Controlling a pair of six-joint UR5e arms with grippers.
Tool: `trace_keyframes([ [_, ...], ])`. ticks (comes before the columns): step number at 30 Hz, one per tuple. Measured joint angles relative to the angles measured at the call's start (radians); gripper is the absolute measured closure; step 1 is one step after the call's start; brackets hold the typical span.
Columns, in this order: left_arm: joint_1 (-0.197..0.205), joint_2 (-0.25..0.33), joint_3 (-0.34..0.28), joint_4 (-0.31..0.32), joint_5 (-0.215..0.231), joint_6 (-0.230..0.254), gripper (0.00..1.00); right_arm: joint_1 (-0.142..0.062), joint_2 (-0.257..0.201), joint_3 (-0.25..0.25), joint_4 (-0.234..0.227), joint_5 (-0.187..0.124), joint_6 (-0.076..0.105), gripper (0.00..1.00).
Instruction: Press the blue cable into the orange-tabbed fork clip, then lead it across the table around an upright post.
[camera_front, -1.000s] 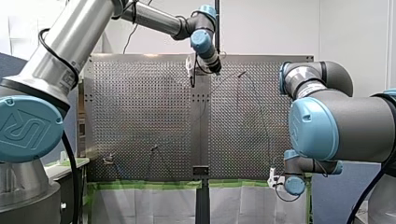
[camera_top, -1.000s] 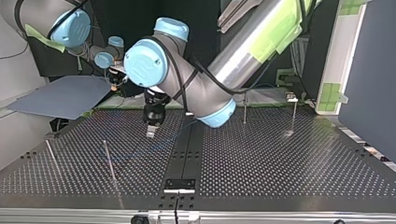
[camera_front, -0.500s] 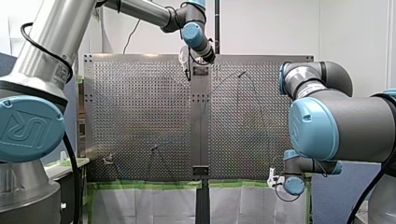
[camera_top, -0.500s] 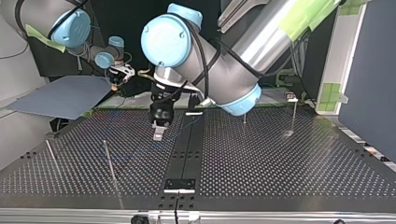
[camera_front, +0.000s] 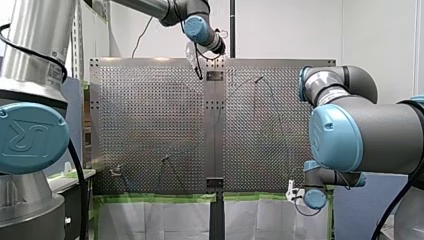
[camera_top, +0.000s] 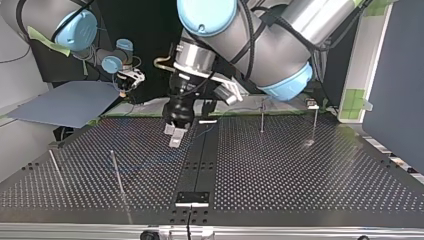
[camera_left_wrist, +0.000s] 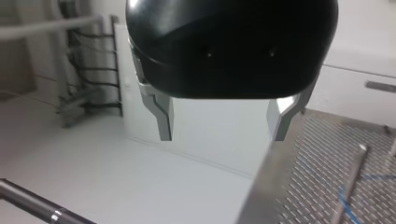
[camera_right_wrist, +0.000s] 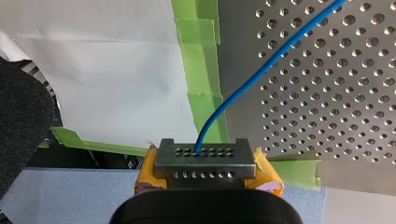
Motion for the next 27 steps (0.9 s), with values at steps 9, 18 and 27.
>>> trace_keyframes([
  [9, 0.003, 0.088, -0.089, 0.089, 0.019, -0.077, 0.02, 0.003, 0.000, 0.000, 0.000, 0.000, 0.000, 1.00],
  [18, 0.012, 0.097, -0.184, 0.184, 0.020, -0.117, 0.02, 0.007, 0.000, 0.000, -0.001, -0.001, 0.000, 1.00],
  [27, 0.014, 0.020, -0.273, 0.274, 0.018, -0.115, 0.02, 0.007, 0.000, 0.000, 0.000, -0.002, 0.000, 1.00],
])
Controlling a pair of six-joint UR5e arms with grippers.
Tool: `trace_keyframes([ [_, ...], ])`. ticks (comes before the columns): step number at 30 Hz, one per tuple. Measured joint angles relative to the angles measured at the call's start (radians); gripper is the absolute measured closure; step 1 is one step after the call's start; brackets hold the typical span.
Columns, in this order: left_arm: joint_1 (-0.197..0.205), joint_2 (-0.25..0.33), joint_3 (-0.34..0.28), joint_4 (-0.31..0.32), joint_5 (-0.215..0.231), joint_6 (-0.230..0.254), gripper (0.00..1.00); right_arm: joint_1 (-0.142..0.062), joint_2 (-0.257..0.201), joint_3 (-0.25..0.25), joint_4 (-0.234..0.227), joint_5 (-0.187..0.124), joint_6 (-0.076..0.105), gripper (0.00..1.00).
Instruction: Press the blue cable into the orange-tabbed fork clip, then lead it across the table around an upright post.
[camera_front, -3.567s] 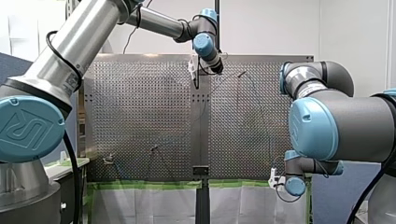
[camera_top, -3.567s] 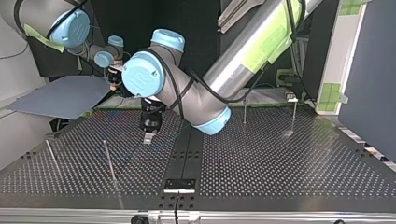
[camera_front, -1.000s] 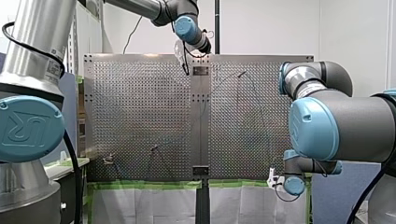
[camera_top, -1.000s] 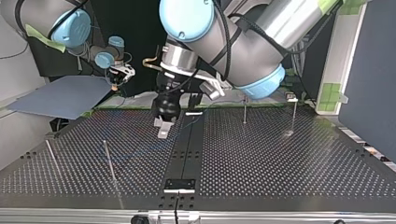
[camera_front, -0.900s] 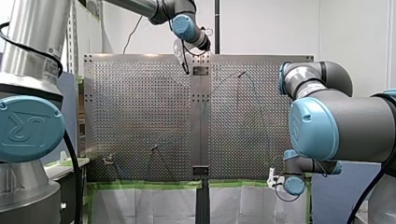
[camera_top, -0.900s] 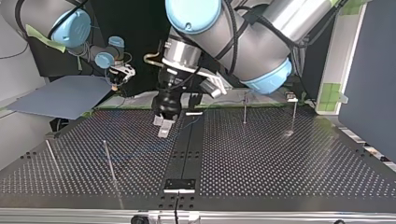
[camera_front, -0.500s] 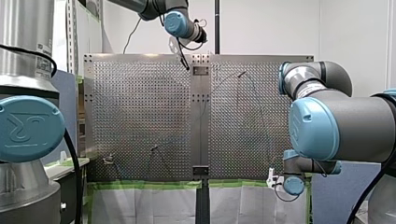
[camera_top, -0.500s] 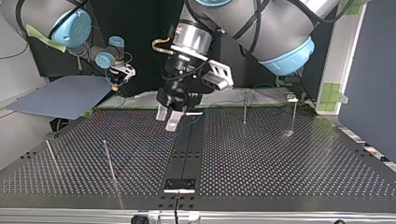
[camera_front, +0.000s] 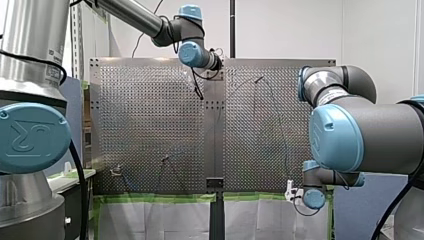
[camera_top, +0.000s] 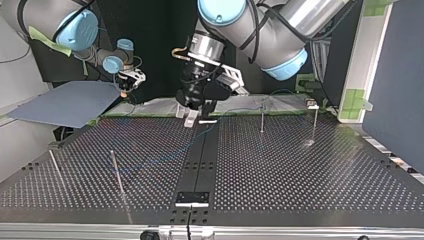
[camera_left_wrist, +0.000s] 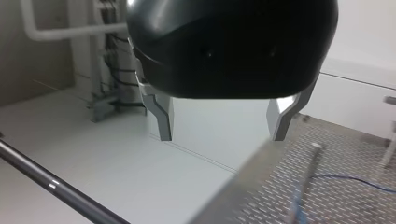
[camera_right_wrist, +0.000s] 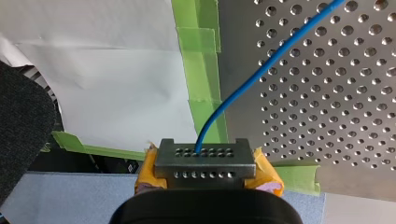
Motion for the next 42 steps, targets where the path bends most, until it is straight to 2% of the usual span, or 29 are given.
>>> trace_keyframes([
  [9, 0.000, -0.068, -0.081, 0.080, -0.001, 0.002, 0.02, 0.001, 0.000, 0.000, -0.001, 0.000, 0.000, 1.00],
  [25, 0.001, -0.074, -0.248, 0.248, -0.020, 0.025, 0.02, 0.006, 0.000, 0.000, 0.000, 0.000, 0.000, 1.00],
  [29, 0.001, -0.074, -0.288, 0.288, -0.036, 0.033, 0.02, 0.007, 0.000, 0.000, 0.000, 0.000, 0.000, 1.00],
  [34, 0.001, -0.074, -0.336, 0.336, -0.063, 0.063, 0.02, 0.009, 0.000, 0.000, 0.000, 0.000, 0.000, 1.00],
  [42, 0.002, -0.074, -0.409, 0.409, -0.070, 0.129, 0.02, 0.010, 0.000, -0.001, -0.001, 0.000, 0.000, 1.00],
])
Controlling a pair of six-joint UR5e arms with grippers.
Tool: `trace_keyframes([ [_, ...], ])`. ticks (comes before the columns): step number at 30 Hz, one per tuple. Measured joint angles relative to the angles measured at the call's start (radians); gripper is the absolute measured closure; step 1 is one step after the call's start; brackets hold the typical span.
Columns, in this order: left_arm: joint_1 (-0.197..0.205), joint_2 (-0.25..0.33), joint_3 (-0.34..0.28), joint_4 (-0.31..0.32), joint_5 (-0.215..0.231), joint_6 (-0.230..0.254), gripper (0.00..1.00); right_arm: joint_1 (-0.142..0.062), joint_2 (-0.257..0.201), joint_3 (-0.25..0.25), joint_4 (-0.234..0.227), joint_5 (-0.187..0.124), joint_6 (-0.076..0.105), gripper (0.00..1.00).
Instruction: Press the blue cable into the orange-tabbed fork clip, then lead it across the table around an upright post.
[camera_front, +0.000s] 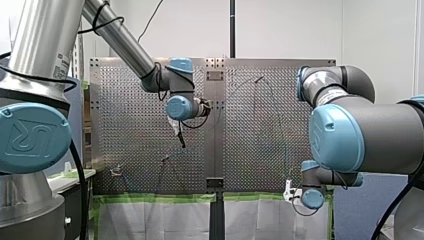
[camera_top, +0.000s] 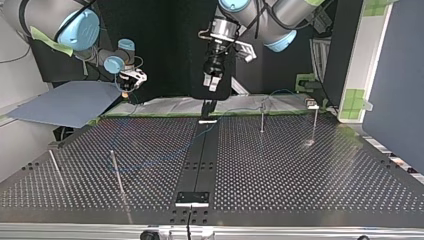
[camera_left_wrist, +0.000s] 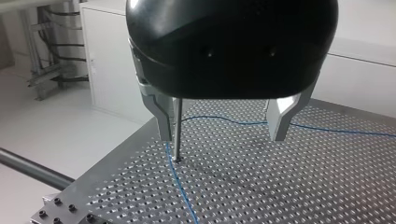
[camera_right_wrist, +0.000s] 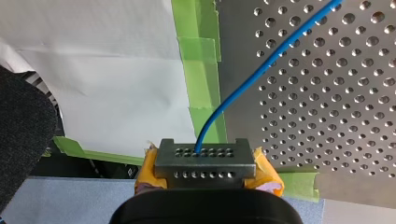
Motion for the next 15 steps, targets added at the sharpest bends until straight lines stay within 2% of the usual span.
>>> trace_keyframes([
  [9, 0.000, 0.000, -0.086, 0.080, 0.004, 0.063, 0.02, 0.000, 0.000, 0.000, 0.001, 0.000, -0.001, 1.00],
  [15, 0.005, -0.001, -0.145, 0.112, 0.046, 0.059, 0.02, 0.002, 0.000, 0.000, 0.000, 0.000, -0.001, 1.00],
])
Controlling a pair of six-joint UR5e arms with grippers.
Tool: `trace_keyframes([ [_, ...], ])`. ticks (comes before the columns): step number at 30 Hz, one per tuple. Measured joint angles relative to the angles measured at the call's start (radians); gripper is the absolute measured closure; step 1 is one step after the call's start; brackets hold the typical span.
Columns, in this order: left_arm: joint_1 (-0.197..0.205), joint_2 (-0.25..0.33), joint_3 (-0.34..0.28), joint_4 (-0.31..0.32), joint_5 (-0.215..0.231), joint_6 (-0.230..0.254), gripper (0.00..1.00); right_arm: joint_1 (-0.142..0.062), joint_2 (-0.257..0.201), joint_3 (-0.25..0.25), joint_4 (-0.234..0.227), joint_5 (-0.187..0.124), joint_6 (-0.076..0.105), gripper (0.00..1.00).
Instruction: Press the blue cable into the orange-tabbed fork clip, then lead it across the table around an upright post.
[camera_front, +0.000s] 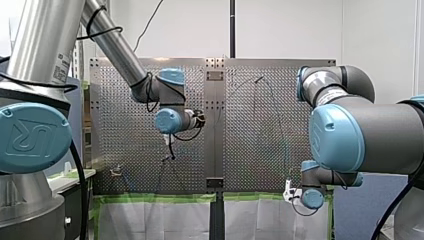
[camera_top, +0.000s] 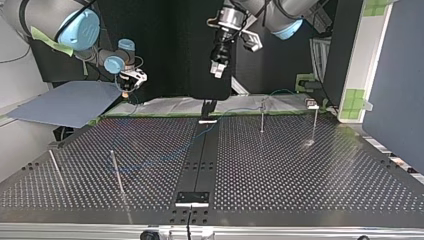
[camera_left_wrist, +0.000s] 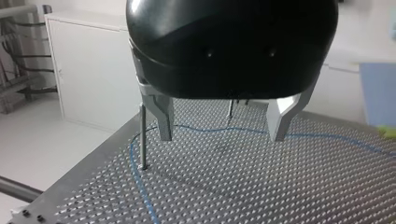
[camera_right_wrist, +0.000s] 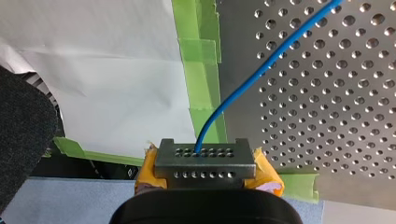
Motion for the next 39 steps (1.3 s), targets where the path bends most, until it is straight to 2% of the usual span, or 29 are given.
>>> trace_keyframes([
  [6, 0.007, 0.000, -0.061, 0.057, 0.023, -0.035, 0.02, 0.001, 0.000, -0.005, 0.001, 0.000, 0.000, 1.00],
  [12, 0.033, 0.000, -0.122, 0.118, 0.046, -0.069, 0.02, -0.002, -0.001, -0.015, 0.004, -0.002, 0.000, 1.00],
  [16, 0.043, 0.000, -0.162, 0.147, 0.049, -0.061, 0.02, -0.003, -0.001, -0.018, 0.002, -0.011, -0.002, 1.00],
  [24, 0.059, 0.001, -0.234, 0.141, 0.064, -0.050, 0.02, -0.003, -0.004, -0.020, -0.001, -0.052, -0.019, 1.00],
  [31, 0.067, 0.001, -0.292, 0.151, 0.101, -0.046, 0.02, -0.004, -0.003, -0.020, 0.003, -0.053, -0.019, 1.00],
  [39, 0.073, 0.001, -0.291, 0.194, 0.153, -0.046, 0.02, -0.005, -0.003, -0.020, 0.004, -0.053, -0.014, 1.00],
])
